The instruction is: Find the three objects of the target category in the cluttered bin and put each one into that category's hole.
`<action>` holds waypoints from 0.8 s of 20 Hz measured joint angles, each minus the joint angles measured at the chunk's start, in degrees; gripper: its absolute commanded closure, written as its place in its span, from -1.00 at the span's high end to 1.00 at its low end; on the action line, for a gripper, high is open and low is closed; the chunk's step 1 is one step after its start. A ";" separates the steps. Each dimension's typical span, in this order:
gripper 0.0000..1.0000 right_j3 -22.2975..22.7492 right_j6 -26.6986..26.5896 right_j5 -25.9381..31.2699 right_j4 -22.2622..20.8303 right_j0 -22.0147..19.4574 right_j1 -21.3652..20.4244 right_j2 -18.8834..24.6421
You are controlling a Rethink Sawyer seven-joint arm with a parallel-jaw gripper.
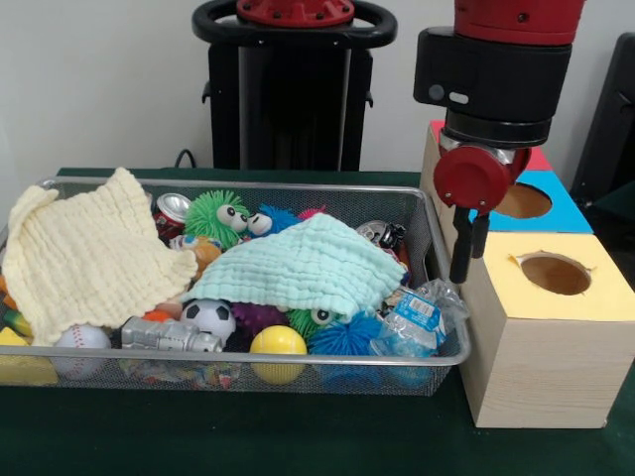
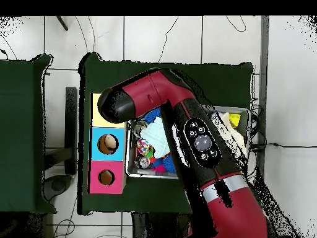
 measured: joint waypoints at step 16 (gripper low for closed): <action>1.00 -0.57 0.00 -0.01 -3.61 -0.21 2.02 -0.50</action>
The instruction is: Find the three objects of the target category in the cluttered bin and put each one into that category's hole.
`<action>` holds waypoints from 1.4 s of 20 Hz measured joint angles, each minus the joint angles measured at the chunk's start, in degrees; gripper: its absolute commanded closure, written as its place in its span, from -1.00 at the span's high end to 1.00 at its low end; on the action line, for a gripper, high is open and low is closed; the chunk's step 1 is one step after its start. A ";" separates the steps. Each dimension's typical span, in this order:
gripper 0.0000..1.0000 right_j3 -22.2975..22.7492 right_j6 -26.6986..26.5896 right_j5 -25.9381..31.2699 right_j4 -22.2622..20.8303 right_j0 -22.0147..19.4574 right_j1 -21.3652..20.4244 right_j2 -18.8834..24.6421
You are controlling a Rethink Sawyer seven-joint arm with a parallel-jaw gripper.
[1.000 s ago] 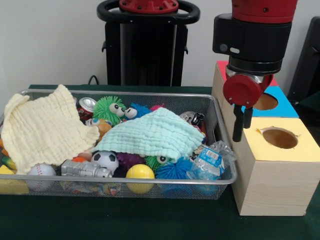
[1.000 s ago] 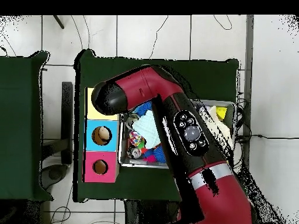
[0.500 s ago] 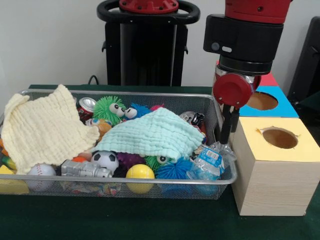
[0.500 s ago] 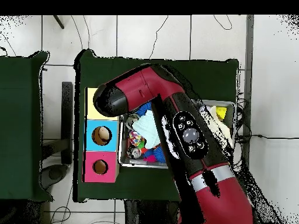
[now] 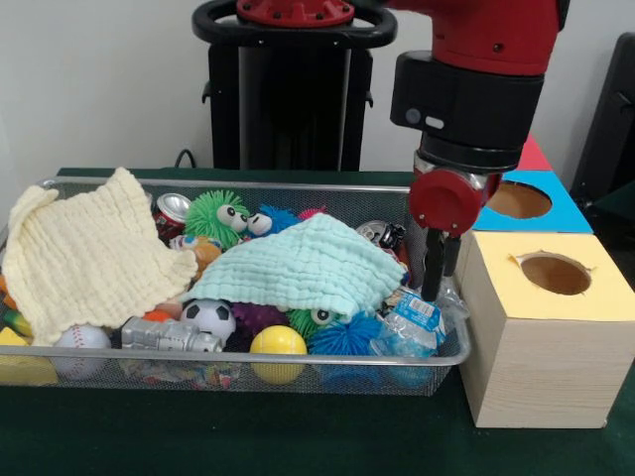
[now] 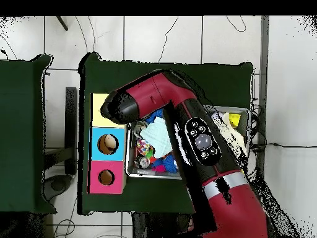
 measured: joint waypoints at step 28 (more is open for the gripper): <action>1.00 -4.12 0.00 4.41 -6.67 6.92 3.84 -7.16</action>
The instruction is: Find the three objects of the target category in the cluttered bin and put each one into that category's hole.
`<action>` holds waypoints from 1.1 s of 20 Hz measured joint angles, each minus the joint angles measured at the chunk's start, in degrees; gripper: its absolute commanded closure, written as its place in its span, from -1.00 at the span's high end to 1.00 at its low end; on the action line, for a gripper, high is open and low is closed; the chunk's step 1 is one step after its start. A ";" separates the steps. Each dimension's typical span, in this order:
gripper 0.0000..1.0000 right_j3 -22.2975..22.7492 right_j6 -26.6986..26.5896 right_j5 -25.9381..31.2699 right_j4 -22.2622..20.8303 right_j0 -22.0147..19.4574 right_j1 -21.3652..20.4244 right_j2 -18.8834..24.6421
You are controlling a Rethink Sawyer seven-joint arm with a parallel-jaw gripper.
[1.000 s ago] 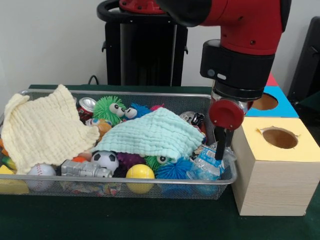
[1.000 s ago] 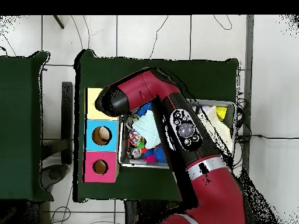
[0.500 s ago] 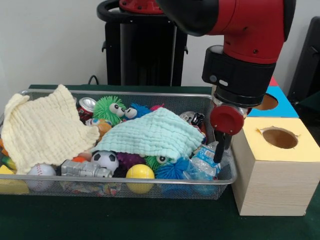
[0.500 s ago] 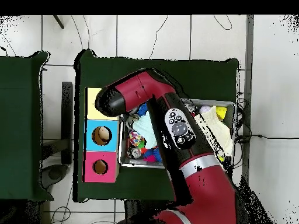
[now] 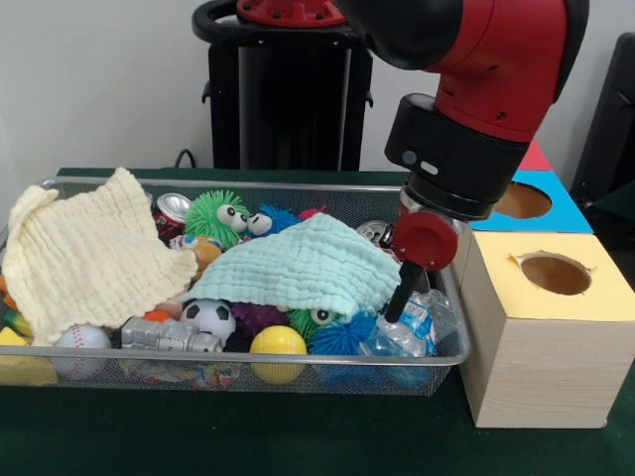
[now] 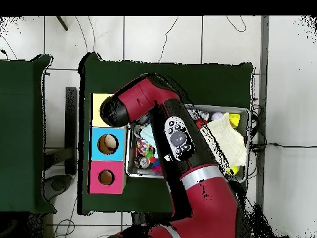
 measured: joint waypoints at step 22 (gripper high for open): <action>1.00 -1.43 0.00 0.21 0.95 -0.51 2.80 -1.30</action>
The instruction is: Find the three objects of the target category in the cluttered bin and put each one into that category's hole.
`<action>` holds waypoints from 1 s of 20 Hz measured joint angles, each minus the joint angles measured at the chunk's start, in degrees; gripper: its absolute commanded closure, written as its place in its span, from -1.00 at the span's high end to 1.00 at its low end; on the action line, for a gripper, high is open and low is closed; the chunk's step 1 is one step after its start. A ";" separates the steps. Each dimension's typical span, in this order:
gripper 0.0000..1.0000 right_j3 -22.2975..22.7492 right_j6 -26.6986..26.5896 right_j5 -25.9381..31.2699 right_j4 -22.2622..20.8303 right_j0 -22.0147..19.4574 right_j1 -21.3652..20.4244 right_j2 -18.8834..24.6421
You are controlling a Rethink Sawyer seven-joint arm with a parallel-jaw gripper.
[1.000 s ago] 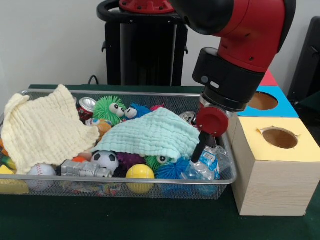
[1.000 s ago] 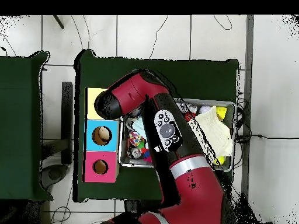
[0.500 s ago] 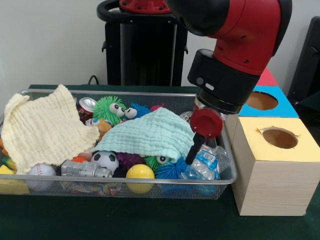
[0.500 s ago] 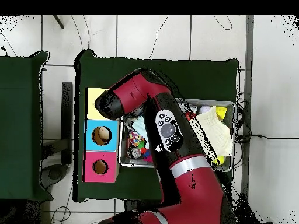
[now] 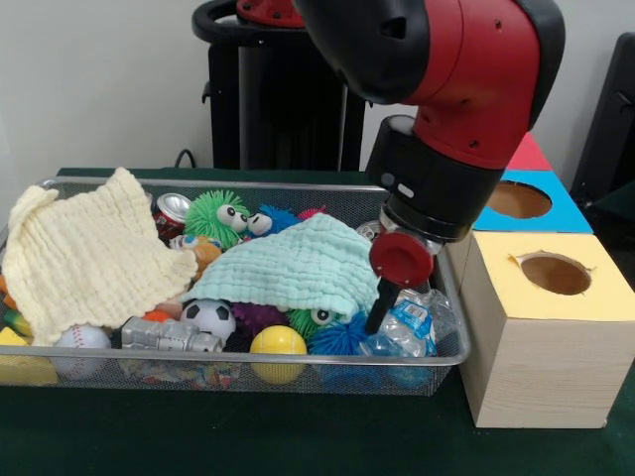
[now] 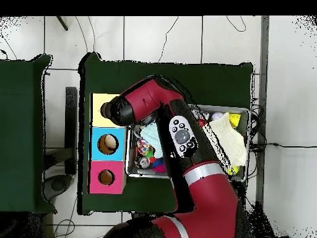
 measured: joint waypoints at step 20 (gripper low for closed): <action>1.00 0.00 0.00 0.52 5.21 -2.73 0.31 0.17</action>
